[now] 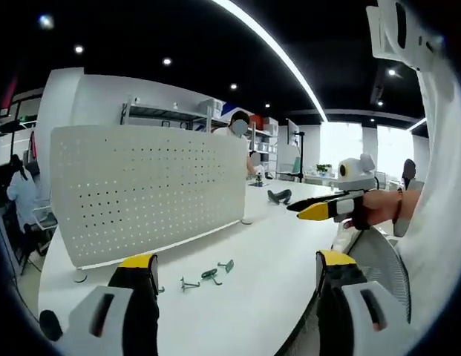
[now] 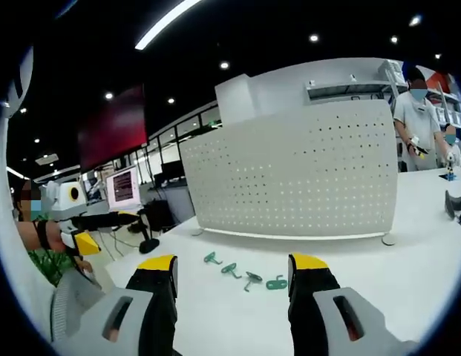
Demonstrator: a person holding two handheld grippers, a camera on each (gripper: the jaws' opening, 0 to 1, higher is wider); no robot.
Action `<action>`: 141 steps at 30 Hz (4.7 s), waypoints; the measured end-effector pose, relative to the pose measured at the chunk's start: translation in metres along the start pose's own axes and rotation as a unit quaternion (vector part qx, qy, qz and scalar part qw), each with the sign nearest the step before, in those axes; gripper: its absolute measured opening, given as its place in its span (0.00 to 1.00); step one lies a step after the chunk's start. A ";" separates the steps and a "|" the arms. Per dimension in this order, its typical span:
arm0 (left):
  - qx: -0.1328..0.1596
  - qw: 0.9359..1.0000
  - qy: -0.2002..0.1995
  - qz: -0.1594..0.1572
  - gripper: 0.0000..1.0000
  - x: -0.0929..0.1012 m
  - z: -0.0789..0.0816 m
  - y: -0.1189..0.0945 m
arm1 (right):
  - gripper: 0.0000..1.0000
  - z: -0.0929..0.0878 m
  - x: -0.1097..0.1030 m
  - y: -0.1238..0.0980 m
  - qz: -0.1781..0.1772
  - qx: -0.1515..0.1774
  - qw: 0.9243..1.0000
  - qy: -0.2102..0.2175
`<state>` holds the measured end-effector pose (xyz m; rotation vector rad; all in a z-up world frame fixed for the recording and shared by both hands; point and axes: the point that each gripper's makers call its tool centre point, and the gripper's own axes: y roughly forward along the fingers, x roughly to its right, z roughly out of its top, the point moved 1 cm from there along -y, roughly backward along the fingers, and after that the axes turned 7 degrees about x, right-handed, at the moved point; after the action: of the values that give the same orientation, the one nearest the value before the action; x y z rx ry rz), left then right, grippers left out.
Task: Insert the hook assembly into the mounting plate slot until the hook locks in place.
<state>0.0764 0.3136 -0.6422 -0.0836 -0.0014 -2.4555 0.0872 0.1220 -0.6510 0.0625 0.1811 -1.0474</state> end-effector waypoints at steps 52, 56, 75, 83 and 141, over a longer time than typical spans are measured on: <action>-0.023 1.000 -0.002 0.005 0.87 -0.001 -0.016 0.001 | 0.56 -0.016 -0.001 0.017 0.023 -0.043 0.999 0.005; -0.019 1.000 -0.011 0.010 0.87 -0.001 -0.019 -0.001 | 0.56 -0.018 -0.001 0.020 0.023 -0.051 0.998 0.003; -0.034 0.999 -0.024 0.020 0.81 -0.019 -0.033 0.003 | 0.55 -0.020 -0.003 0.022 0.014 -0.053 0.998 0.006; -0.060 0.998 -0.029 0.022 0.78 -0.028 -0.049 0.006 | 0.55 -0.019 -0.002 0.019 0.013 -0.053 0.998 0.007; -0.219 0.973 -0.023 0.067 0.58 -0.106 -0.127 0.043 | 0.54 -0.043 0.000 0.015 -0.007 -0.081 0.996 0.032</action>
<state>0.1778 0.3443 -0.7763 -0.3213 0.5109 -2.2775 0.0949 0.1355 -0.6933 -0.0523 0.3248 -1.0412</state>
